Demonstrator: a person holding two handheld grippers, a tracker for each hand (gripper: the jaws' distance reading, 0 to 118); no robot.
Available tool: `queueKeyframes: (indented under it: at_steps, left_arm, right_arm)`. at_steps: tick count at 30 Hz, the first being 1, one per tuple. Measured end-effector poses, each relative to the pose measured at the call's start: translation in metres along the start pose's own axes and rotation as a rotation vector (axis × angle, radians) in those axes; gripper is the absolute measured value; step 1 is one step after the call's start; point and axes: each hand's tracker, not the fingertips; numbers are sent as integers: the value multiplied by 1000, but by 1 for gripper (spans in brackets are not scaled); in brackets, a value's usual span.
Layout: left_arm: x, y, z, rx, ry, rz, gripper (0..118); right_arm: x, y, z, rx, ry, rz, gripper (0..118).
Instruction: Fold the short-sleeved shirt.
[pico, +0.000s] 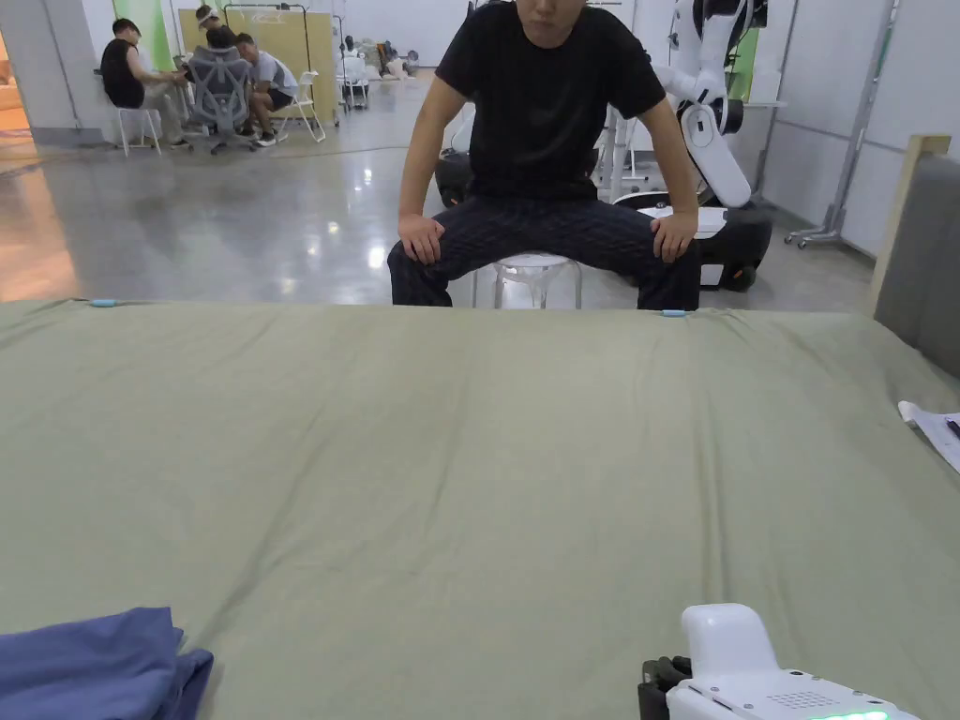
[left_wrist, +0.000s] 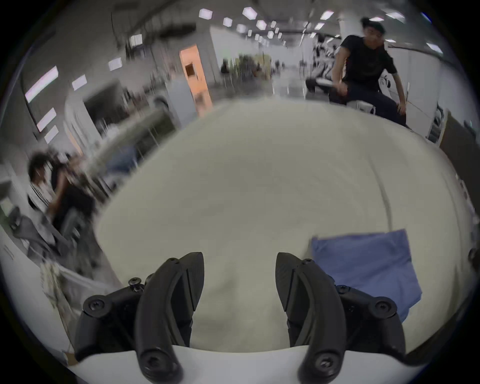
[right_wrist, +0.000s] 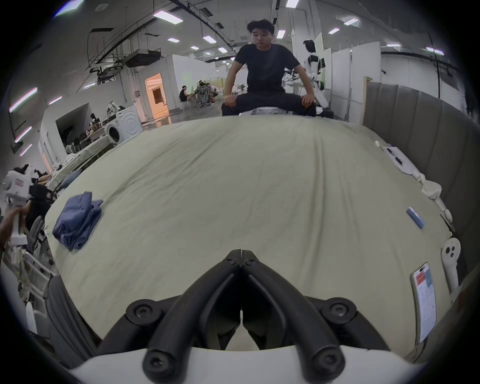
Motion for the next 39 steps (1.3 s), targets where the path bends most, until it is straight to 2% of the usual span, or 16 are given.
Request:
queueKeyframes:
  at_steps: [3,6,13,14,16,18,20,22,25,27,29,30,31,33,36,39]
  left_arm:
    - [42,3,51,228,-187,-19,58]
    - [109,3,74,404,-416,27,58]
    - [273,-5,67,467,-723,17,53]
    - [292,-9,67,436,-727,4,47]
    - [315,-16,59,370,-757,-52,12]
    - [331,-26,61,350,-729,-49,3]
    - [331,-36,58,281,-757,-83,3]
    - [334,-54,73,258,-568,-27,3]
    - [331,-70,71,250,-563,-62,3]
    - [333,-72,75,251,-565,-94,4]
    - [328,-73,73,232,-506,-49,8]
    - [327,-70,76,230,-516,-30,38]
    - [322,-69,75,237,-523,-16,62]
    - [313,-67,67,219,-529,19,71]
    - [306,-61,69,199,-466,42,73]
    - [302,-60,78,258,-427,29,73]
  right_arm:
    - [2,16,13,107,37,-38,0]
    - [-7,38,12,162,2,13,0]
    - [-20,57,-1,186,-101,30,0]
    - [-20,58,-1,198,-113,20,0]
    - [-21,59,-1,211,-147,17,0]
    - [-23,56,-1,224,-178,10,0]
    - [-25,48,-2,218,-195,14,0]
    - [-31,36,1,214,-226,28,0]
    - [-30,27,1,192,-217,-32,1]
    - [-27,26,4,183,-207,-47,16]
    - [-25,25,8,189,-214,-47,53]
    - [-23,26,9,191,-215,-43,88]
    - [-21,27,11,192,-206,-42,103]
    - [-19,25,12,216,-172,-71,107]
    - [-18,26,18,226,-158,-140,107]
    - [-20,27,17,229,-128,-103,107]
